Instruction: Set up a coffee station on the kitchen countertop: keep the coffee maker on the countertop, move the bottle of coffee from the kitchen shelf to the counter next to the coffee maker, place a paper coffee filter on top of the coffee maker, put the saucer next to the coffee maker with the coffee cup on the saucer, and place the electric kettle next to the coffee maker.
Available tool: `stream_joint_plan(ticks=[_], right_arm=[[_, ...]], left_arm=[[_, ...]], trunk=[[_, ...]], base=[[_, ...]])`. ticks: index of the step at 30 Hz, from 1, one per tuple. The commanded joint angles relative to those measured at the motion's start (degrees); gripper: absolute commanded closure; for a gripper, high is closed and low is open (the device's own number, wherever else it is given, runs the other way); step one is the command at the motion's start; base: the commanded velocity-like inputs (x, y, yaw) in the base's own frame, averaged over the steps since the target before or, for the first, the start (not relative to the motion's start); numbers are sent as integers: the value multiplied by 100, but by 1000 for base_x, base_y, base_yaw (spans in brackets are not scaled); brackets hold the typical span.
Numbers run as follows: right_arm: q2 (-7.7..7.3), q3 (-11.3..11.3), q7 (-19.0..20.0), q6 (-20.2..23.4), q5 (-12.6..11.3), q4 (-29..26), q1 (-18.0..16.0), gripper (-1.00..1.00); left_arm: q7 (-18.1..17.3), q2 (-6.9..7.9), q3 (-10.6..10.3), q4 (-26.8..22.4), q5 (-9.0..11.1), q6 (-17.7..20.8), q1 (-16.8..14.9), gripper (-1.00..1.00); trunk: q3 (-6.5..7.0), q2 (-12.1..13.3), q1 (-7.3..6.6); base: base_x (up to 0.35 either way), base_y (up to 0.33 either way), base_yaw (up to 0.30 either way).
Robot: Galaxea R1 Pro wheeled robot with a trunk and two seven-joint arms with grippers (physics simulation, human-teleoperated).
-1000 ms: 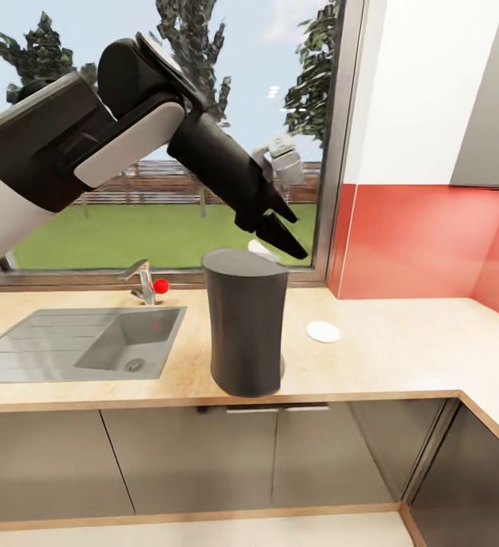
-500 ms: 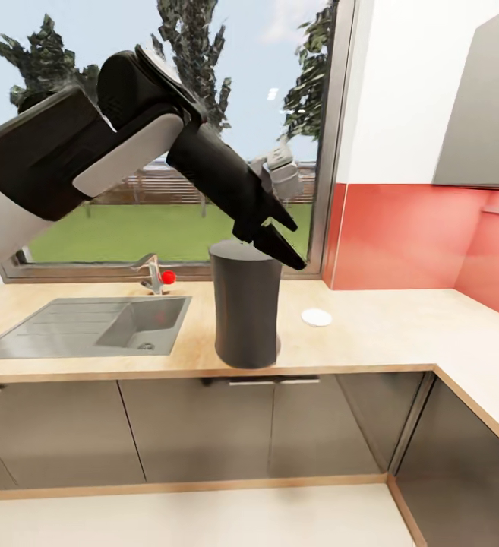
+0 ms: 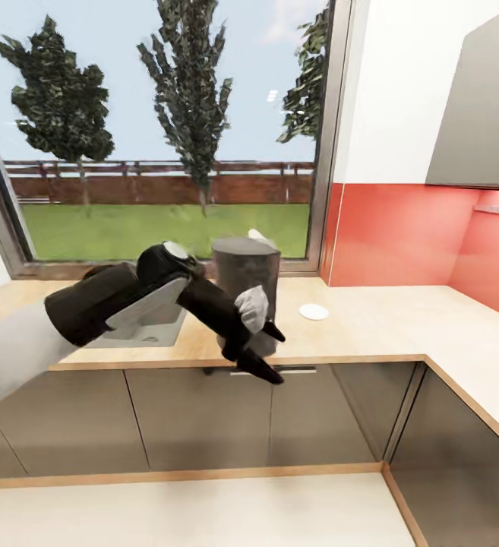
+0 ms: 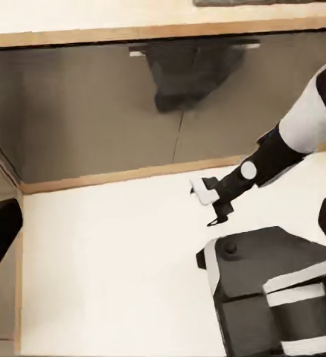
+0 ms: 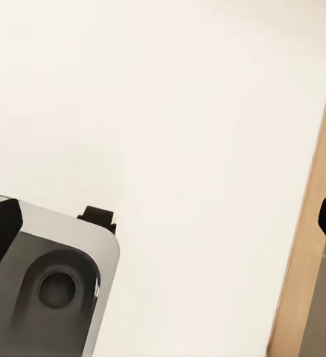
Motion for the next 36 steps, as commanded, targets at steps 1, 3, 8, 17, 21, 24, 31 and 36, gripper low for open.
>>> stream_joint_plan(ticks=[1, 3, 8, 17, 21, 24, 31, 36], right_arm=[[-1, 23, 0, -26, 0, 15, -7, -100], [-1, 23, 0, -26, 0, 17, -4, -100], [-1, 17, 0, -32, -13, 13, -8, -100], [-1, 23, 0, -34, -25, -75, -10, -100], [2, 23, 0, -34, -26, -330, -10, -100], [5, 18, 1, -34, -28, -592, -10, -100], [30, 20, 1, -34, -34, -898, -10, -100], [24, 26, 2, -34, -31, -927, -10, -100]], left_arm=[[16, 66, -16, -74, 40, -145, 486, -100], [48, 153, -24, -122, 40, -290, 1036, -100], [489, 646, -29, -126, 43, -1257, 3094, -100], [1203, 937, -53, 1136, 57, -3833, 6313, -100], [1386, 531, 125, 2331, 58, -4184, 7046, -100], [1431, -196, 1313, 4059, 54, -4334, 7410, -100], [1368, -897, 4931, 6814, 28, -4388, 7572, -100], [1388, -963, 5592, 7279, 23, -4409, 7585, -100]], trunk=[[-8, -6, 2], [-8, -6, 2], [-8, -6, 2], [-8, -6, 2], [-8, -6, 2], [-8, -6, 2], [-8, -6, 2], [-8, -6, 2]], base=[[-4, 0, 0], [-3, 0, 0], [-1, 0, 0], [0, 0, 0], [0, 0, 0], [0, 0, 0], [0, 0, 0], [0, 0, 0]])
